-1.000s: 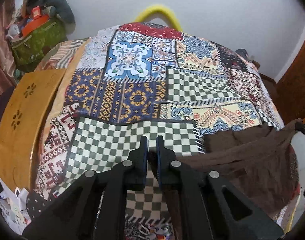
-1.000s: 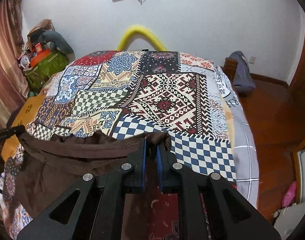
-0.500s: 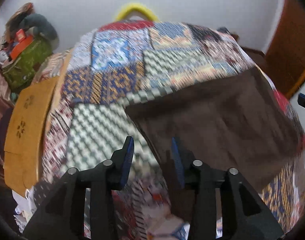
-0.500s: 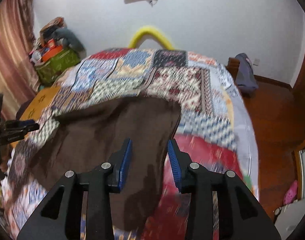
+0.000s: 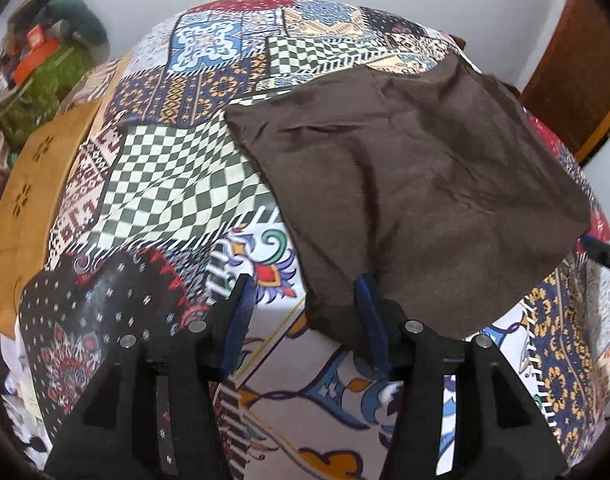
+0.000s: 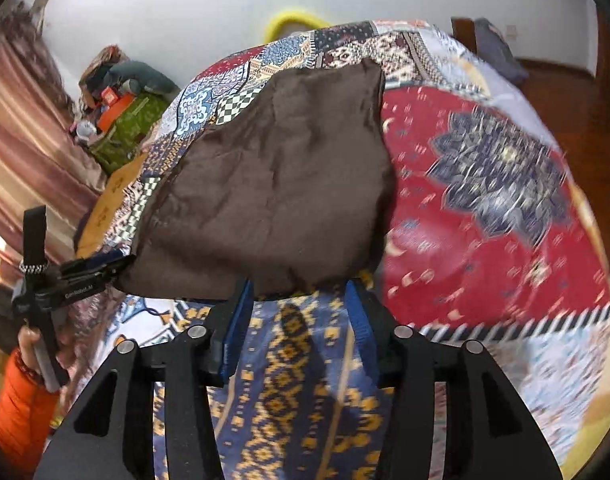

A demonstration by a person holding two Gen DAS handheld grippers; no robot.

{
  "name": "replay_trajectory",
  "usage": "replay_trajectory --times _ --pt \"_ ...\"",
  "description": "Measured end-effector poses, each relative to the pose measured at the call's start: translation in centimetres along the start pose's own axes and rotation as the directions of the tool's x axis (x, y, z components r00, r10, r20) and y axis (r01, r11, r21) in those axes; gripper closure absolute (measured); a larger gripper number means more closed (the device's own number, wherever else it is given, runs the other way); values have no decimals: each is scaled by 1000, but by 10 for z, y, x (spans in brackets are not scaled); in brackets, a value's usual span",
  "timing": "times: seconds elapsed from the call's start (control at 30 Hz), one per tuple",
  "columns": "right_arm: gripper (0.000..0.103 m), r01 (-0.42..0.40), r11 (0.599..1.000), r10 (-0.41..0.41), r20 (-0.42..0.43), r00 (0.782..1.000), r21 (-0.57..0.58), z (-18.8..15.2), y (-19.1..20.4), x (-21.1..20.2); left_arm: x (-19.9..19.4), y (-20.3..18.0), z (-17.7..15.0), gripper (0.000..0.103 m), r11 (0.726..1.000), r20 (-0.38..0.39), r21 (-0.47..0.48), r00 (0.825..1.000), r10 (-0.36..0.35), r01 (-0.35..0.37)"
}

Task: Fold small clothes

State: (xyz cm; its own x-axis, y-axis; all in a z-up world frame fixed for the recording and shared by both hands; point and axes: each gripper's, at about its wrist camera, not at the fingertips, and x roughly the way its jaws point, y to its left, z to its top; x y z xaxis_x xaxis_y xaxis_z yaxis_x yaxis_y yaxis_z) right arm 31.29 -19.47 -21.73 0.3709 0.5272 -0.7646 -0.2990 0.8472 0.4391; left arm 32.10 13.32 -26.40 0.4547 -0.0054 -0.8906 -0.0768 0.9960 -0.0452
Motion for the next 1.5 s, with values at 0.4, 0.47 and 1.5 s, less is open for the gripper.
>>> replay_trajectory --times 0.4,0.47,1.5 --pt "85 -48 995 45 35 998 87 12 11 32 -43 19 -16 51 999 80 14 995 51 -53" --pt "92 -79 993 78 22 997 92 13 8 32 -46 21 -13 51 998 88 14 995 53 -54" --pt "70 145 986 -140 57 988 -83 24 -59 -29 73 -87 145 34 941 -85 149 952 -295 305"
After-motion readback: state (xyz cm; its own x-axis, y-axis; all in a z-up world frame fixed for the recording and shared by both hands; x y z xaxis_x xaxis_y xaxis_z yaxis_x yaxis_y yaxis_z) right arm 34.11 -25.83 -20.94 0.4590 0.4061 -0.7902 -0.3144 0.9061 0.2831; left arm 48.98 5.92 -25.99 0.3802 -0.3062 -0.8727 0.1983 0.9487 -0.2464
